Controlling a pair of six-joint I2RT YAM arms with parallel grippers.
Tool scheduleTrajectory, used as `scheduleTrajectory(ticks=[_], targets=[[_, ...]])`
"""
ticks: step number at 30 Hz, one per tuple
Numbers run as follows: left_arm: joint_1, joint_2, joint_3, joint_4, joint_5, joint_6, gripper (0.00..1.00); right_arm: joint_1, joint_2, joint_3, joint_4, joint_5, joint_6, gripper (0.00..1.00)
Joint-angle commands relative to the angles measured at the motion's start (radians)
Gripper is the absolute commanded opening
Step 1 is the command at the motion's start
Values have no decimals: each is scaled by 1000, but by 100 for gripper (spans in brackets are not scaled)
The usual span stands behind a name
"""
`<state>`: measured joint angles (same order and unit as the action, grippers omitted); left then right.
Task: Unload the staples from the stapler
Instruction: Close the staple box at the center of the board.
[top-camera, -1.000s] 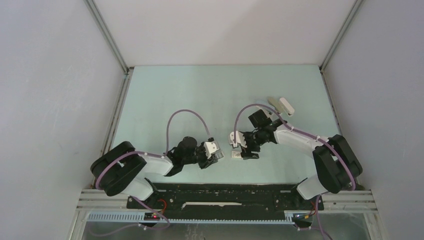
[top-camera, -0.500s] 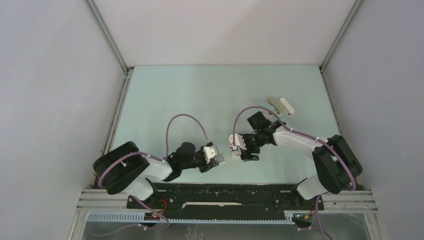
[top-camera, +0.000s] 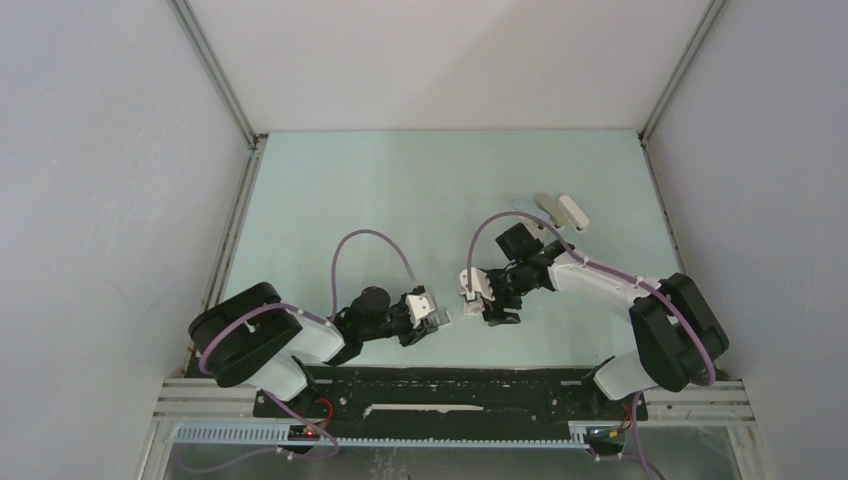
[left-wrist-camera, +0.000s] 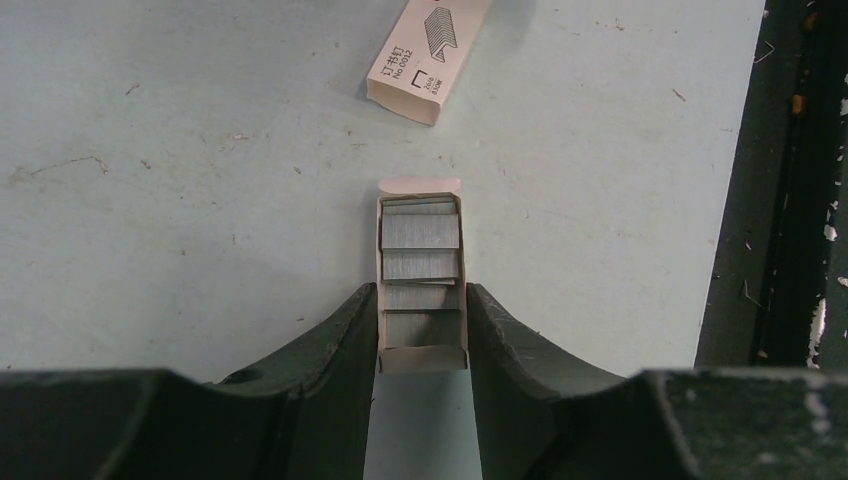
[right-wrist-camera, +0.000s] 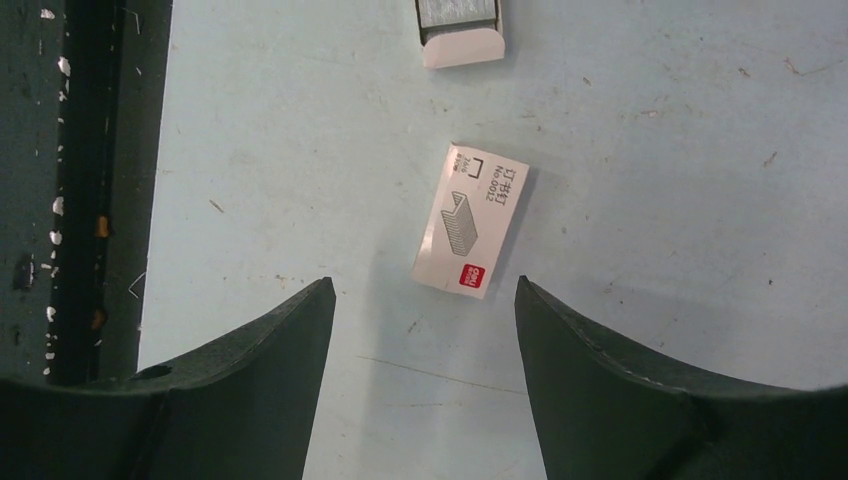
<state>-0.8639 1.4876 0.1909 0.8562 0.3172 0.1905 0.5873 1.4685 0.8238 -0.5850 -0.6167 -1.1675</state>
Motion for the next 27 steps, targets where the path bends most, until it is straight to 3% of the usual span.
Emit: scheduleTrajectory(ticks=[1,27], targets=[[-8,3,-24,47,-13,-8,43,35,8,32,25,33,48,76],[-12,1,-50,94,-32,-17,43,85,59,56,31,99,94,76]])
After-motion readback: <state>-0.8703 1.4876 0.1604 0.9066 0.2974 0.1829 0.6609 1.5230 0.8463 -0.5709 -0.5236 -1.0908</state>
